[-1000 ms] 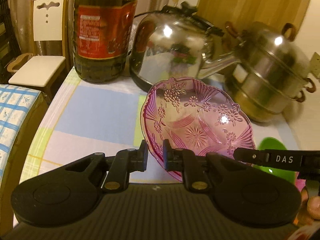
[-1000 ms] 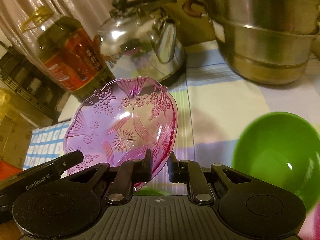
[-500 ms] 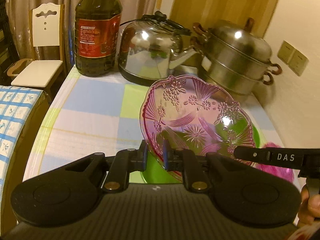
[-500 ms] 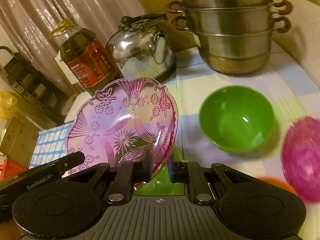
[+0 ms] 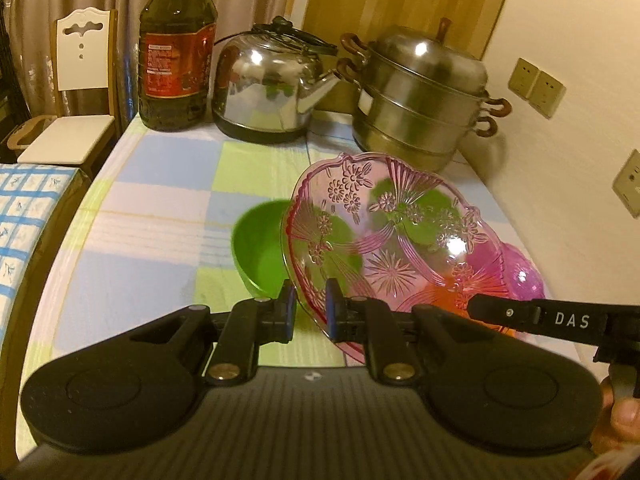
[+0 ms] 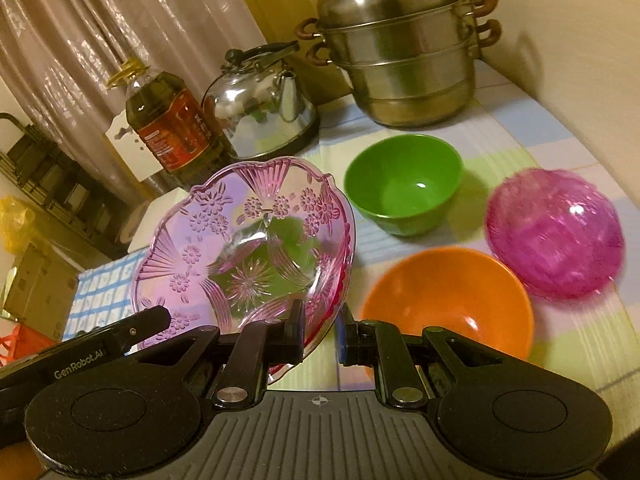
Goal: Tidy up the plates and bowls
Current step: 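Carry the small pink plate over the bowls toward the stacked pink plates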
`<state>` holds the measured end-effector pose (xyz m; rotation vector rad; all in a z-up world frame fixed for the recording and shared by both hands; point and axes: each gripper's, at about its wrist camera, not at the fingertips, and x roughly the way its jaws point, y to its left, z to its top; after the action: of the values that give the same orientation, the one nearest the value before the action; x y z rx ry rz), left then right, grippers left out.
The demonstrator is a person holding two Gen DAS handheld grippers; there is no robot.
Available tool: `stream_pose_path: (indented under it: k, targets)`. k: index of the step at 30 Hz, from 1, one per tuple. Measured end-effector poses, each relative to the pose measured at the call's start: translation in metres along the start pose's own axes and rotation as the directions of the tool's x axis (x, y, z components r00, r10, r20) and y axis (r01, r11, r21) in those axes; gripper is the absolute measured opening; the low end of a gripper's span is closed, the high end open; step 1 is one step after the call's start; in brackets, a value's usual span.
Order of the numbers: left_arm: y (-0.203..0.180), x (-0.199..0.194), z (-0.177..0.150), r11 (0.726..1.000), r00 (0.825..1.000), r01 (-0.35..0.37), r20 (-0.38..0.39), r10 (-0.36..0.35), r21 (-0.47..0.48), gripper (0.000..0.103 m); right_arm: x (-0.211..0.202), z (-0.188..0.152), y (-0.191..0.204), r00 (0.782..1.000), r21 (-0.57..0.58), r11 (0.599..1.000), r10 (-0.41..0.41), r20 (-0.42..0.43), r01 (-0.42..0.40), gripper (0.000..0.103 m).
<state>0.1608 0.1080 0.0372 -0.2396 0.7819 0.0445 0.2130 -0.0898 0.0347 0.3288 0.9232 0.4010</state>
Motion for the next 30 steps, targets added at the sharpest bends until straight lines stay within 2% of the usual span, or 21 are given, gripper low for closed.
stream_pose_path:
  k: [12,30]
  targets:
    - [-0.04,-0.021,-0.034,0.998,0.999,0.024,-0.028,-0.022,0.058,0.013,-0.045,-0.035,-0.031,1.0,0.019,1.0,-0.017,0.012,0.017,0.015]
    - [-0.089,-0.024,-0.064,0.99,0.996,0.071,-0.066,-0.064,0.121,0.014,-0.088,-0.065,-0.072,0.997,0.067,0.995,-0.07,0.035,0.068,0.015]
